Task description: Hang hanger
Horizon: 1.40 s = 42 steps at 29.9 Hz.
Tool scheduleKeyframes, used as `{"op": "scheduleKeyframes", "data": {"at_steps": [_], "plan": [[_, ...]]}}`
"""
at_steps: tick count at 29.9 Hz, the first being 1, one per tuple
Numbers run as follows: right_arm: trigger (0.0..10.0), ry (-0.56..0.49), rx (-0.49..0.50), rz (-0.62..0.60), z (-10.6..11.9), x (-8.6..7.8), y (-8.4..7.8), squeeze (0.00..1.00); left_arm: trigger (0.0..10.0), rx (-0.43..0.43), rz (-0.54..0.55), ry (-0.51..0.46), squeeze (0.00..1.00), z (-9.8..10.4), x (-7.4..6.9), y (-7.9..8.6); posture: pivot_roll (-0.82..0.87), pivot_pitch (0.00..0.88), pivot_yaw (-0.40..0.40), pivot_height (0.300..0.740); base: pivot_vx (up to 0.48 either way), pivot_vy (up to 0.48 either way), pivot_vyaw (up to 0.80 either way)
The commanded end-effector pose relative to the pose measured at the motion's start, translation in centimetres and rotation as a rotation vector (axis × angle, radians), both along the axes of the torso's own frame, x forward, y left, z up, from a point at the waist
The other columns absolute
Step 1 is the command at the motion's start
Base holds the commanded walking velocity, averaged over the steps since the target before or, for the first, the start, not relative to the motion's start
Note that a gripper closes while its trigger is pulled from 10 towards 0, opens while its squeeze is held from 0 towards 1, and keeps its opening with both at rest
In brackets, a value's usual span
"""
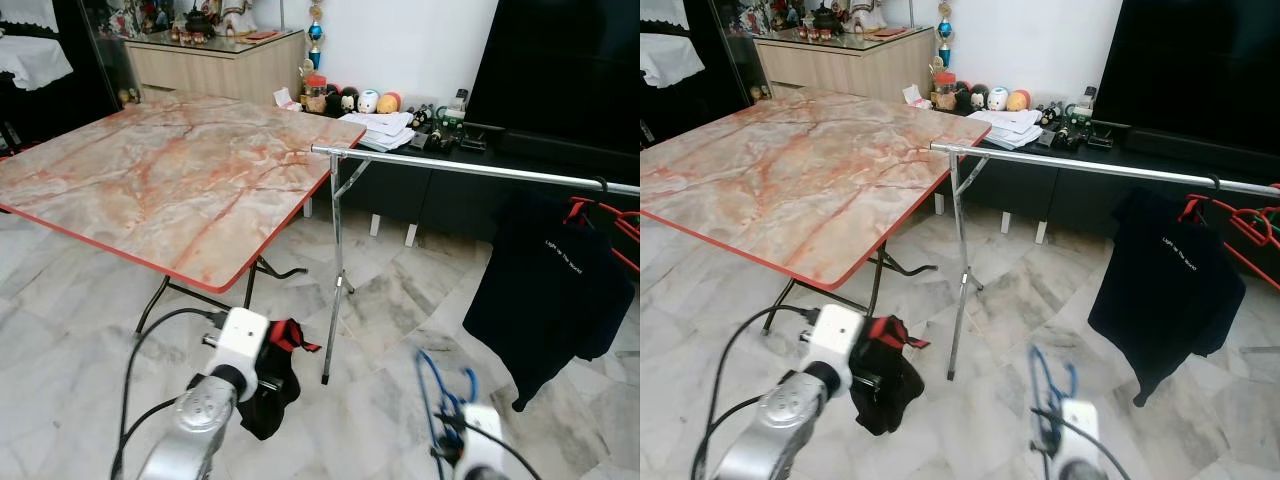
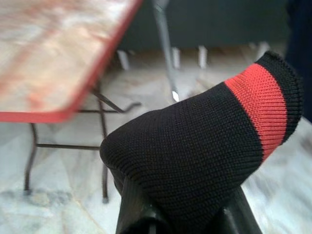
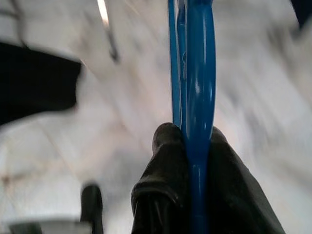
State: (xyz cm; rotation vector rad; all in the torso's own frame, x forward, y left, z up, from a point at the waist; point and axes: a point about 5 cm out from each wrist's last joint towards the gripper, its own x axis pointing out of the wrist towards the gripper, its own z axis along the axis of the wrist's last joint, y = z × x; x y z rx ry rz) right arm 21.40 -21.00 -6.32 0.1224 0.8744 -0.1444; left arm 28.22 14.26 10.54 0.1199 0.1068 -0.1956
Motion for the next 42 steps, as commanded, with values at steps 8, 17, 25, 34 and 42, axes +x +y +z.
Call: {"op": "scheduleKeyframes", "data": {"at_steps": [8, 17, 25, 34, 42], "plan": [[10.0, 0.041, 0.04, -0.228, -1.4, -2.3, 0.1, 0.0, 10.0, -0.093, 0.232, -0.05, 0.0, 1.2, -1.5, 4.3, 0.18, 0.0, 0.024, 0.74, 0.0, 0.0, 0.0], [10.0, 0.029, 0.018, -0.14, -1.4, -2.1, 0.8, 0.0, 10.0, -0.088, 0.224, -0.037, 0.0, 1.3, -1.5, 3.6, 0.17, 0.0, 0.02, 0.74, 0.0, 0.221, 0.0], [10.0, 0.05, -0.011, -0.125, -1.7, -2.8, 0.3, 0.0, 10.0, -0.072, 0.211, -0.027, 0.0, 1.3, -1.0, 3.0, 0.16, 0.0, 0.025, 0.74, 0.0, 0.48, 0.0], [10.0, 0.076, -0.047, -0.122, -2.0, -3.7, -0.4, 0.0, 10.0, -0.067, 0.193, -0.034, 0.0, 1.6, -0.9, 2.5, 0.17, 0.0, 0.021, 0.74, 0.0, 0.48, 0.0], [10.0, 0.08, -0.042, -0.145, -2.0, -3.8, -0.8, 0.0, 10.0, -0.066, 0.205, -0.041, 0.0, 1.8, -1.0, 2.7, 0.18, 0.0, 0.011, 0.74, 0.0, 0.48, 0.0]]}}
